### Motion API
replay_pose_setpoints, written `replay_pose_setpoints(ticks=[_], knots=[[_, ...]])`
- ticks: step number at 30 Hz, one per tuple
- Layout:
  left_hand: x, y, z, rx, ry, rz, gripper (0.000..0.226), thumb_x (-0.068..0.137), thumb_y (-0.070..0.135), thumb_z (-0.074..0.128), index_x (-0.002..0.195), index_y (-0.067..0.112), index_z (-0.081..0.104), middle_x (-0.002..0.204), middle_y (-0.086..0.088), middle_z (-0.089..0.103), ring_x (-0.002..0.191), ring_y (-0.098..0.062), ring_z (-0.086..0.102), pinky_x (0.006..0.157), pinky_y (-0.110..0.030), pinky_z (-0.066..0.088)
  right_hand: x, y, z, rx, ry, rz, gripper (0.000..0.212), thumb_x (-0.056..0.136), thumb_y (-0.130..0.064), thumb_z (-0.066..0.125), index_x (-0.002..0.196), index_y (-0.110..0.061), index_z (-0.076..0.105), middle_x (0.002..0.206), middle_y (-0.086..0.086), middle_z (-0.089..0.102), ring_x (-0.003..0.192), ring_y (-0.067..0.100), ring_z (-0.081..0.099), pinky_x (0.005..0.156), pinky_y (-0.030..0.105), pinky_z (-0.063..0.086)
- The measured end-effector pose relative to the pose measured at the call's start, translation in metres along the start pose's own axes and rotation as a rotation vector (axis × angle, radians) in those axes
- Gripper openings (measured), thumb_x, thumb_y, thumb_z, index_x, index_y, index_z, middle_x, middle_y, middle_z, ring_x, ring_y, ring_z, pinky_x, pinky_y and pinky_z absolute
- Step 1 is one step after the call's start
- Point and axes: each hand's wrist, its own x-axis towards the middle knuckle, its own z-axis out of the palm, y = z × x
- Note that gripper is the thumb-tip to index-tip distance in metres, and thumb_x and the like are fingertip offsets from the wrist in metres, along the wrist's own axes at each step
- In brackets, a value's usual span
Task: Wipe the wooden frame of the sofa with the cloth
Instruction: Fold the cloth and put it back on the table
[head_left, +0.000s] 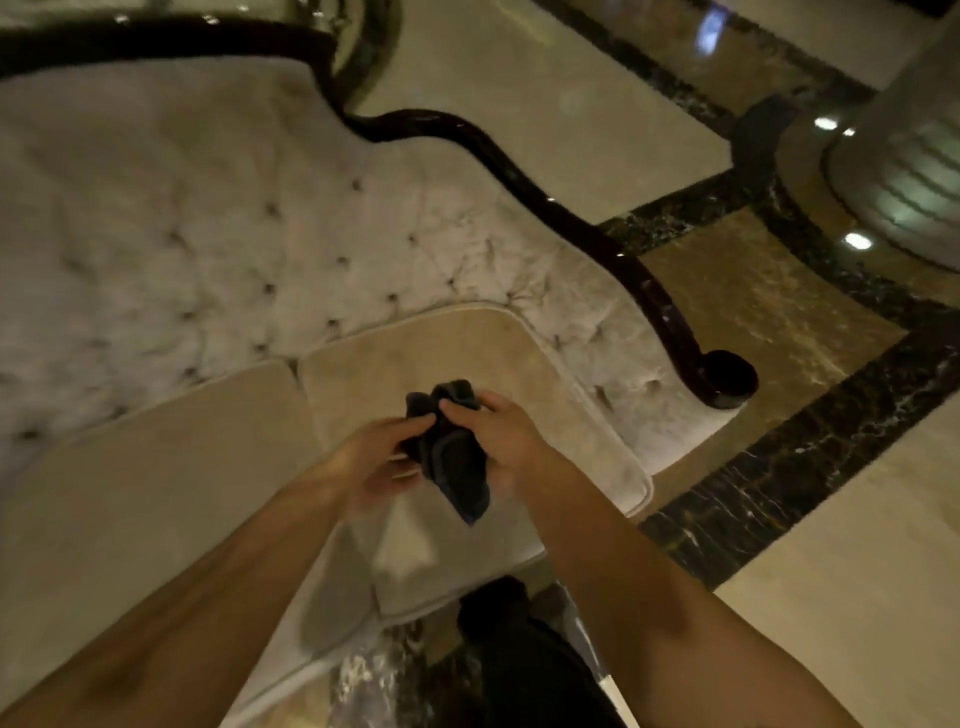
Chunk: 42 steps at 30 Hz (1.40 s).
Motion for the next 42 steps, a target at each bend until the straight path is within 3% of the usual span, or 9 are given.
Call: replay_pose_setpoints(ticks=[5, 12, 18, 23, 28, 32, 36, 39, 42], knots=[[-0.129, -0.076, -0.093, -0.215, 0.167, 0.103, 0.021, 0.080, 0.012, 0.072, 0.101, 0.010, 0.070, 0.096, -0.012, 0.074, 0.083, -0.025, 0.072, 0.069, -0.034, 0.059, -0.084, 0.059, 0.093, 0.015, -0.247, 0.205, 0.020, 0.100, -0.027, 0.056, 0.100, -0.010, 0.067, 0.080, 0.012, 0.076, 0.065, 0.024, 0.075, 0.054, 0.032, 0.060], [-0.259, -0.152, -0.189, -0.483, 0.484, 0.211, 0.021, 0.084, 0.005, 0.055, 0.103, 0.012, 0.062, 0.078, -0.006, 0.073, 0.064, -0.017, 0.069, 0.047, -0.027, 0.055, -0.144, 0.116, 0.203, -0.448, -0.573, 0.215, 0.024, 0.098, -0.035, 0.059, 0.105, -0.015, 0.069, 0.099, 0.003, 0.073, 0.091, 0.025, 0.068, 0.075, 0.036, 0.057], [-0.356, -0.203, -0.254, -0.693, 0.788, 0.291, 0.018, 0.079, 0.009, 0.050, 0.092, 0.016, 0.061, 0.088, -0.011, 0.058, 0.079, -0.025, 0.056, 0.061, -0.032, 0.042, -0.175, 0.148, 0.323, -1.028, -0.910, 0.122, 0.027, 0.092, -0.046, 0.064, 0.103, -0.022, 0.065, 0.103, -0.003, 0.070, 0.080, 0.019, 0.071, 0.062, 0.032, 0.060], [-0.418, -0.238, -0.289, -0.821, 0.984, 0.304, 0.021, 0.077, 0.005, 0.052, 0.087, 0.014, 0.068, 0.087, -0.012, 0.066, 0.086, -0.029, 0.060, 0.076, -0.039, 0.048, -0.204, 0.190, 0.411, -1.265, -1.129, 0.037, 0.027, 0.091, -0.051, 0.061, 0.086, -0.026, 0.071, 0.074, -0.016, 0.074, 0.064, -0.007, 0.067, 0.051, 0.008, 0.047], [-0.468, -0.275, -0.316, -0.908, 1.139, 0.384, 0.024, 0.081, 0.002, 0.053, 0.076, 0.018, 0.070, 0.085, -0.009, 0.068, 0.086, -0.024, 0.064, 0.075, -0.037, 0.054, -0.246, 0.241, 0.455, -1.159, -1.274, 0.357, 0.053, 0.082, -0.049, 0.072, 0.120, -0.012, 0.068, 0.113, 0.009, 0.075, 0.108, 0.027, 0.070, 0.099, 0.042, 0.052], [-0.512, -0.304, -0.348, -1.054, 1.134, 0.553, 0.015, 0.081, 0.028, 0.065, 0.079, 0.021, 0.078, 0.087, -0.007, 0.075, 0.076, -0.018, 0.072, 0.060, -0.030, 0.058, -0.277, 0.267, 0.488, -0.879, -1.405, 0.621, 0.048, 0.089, -0.012, 0.068, 0.134, -0.002, 0.056, 0.133, 0.022, 0.062, 0.123, 0.036, 0.060, 0.109, 0.051, 0.043], [-0.527, -0.359, -0.370, -1.175, 0.834, 0.464, 0.062, 0.066, 0.072, 0.066, 0.094, 0.019, 0.078, 0.104, -0.008, 0.075, 0.098, -0.024, 0.070, 0.073, -0.037, 0.059, -0.318, 0.307, 0.521, -0.811, -1.276, 0.660, 0.046, 0.095, -0.004, 0.054, 0.140, -0.002, 0.048, 0.139, 0.026, 0.056, 0.128, 0.039, 0.055, 0.107, 0.049, 0.044], [-0.533, -0.407, -0.382, -1.135, 0.734, 0.343, 0.062, 0.069, 0.053, 0.078, 0.115, 0.012, 0.069, 0.117, -0.014, 0.069, 0.108, -0.030, 0.065, 0.092, -0.046, 0.054, -0.345, 0.349, 0.538, -0.846, -1.176, 0.647, 0.043, 0.100, -0.002, 0.043, 0.142, 0.004, 0.043, 0.139, 0.027, 0.053, 0.126, 0.038, 0.054, 0.099, 0.046, 0.047], [-0.545, -0.439, -0.393, -1.065, 0.785, 0.236, 0.058, 0.065, 0.012, 0.084, 0.117, -0.001, 0.063, 0.119, -0.022, 0.065, 0.101, -0.032, 0.068, 0.081, -0.040, 0.057, -0.355, 0.357, 0.551, -0.931, -1.121, 0.591, 0.040, 0.101, -0.004, 0.041, 0.140, 0.003, 0.046, 0.126, 0.024, 0.061, 0.108, 0.033, 0.062, 0.087, 0.042, 0.050]])
